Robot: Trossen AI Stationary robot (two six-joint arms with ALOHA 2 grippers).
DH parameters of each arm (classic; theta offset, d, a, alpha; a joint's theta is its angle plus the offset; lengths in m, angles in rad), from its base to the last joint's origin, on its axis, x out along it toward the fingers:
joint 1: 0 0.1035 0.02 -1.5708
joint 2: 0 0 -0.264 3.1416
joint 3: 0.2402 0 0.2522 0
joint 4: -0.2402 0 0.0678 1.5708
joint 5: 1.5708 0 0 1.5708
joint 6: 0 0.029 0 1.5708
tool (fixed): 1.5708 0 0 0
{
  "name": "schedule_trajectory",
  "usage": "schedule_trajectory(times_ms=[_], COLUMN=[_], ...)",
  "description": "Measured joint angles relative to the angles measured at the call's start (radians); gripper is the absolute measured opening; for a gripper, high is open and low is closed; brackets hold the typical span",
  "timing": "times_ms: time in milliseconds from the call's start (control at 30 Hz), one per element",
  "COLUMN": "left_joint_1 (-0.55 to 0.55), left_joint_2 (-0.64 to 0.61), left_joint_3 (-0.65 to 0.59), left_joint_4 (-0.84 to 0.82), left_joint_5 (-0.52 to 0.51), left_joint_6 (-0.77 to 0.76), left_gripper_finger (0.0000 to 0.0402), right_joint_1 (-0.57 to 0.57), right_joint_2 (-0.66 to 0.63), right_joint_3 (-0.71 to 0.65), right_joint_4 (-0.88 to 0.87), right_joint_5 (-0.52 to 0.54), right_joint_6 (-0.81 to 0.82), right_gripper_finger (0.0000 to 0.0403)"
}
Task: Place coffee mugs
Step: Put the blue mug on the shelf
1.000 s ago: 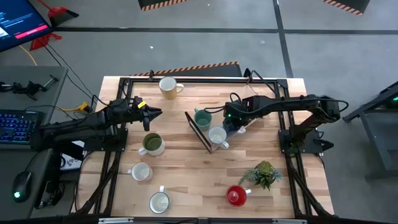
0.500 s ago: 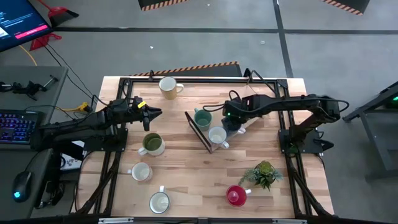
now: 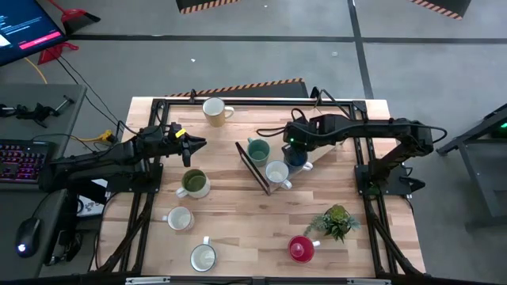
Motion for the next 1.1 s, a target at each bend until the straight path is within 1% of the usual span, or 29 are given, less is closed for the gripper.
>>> schedule_trajectory(times_ms=[233,400,567,900,967,1100], left_joint_1=[0.000,0.000,0.000,0.000,0.000,0.000], left_joint_2=[0.000,0.000,0.000,0.000,0.000,0.000], left_joint_3=[0.000,0.000,0.000,0.000,0.000,0.000], left_joint_4=[0.000,0.000,0.000,0.000,0.000,0.000], left_joint_5=[0.000,0.000,0.000,0.000,0.000,0.000], left_joint_6=[0.008,0.008,0.009,0.009,0.009,0.008], left_gripper_finger=[0.0067,0.0067,0.0067,0.0067,0.0067,0.0067], right_joint_1=[0.000,0.000,0.000,0.000,0.000,0.000], right_joint_2=[0.000,0.000,0.000,0.000,0.000,0.000], right_joint_3=[0.000,0.000,0.000,0.000,0.000,0.000], right_joint_4=[-0.066,-0.106,-0.106,-0.106,-0.106,-0.106], right_joint_5=[0.096,0.094,0.043,0.009,0.017,0.069], right_joint_6=[0.040,0.044,0.032,0.029,0.029,0.047], right_gripper_finger=[0.0124,0.0124,0.0124,0.0124,0.0124,0.0124])
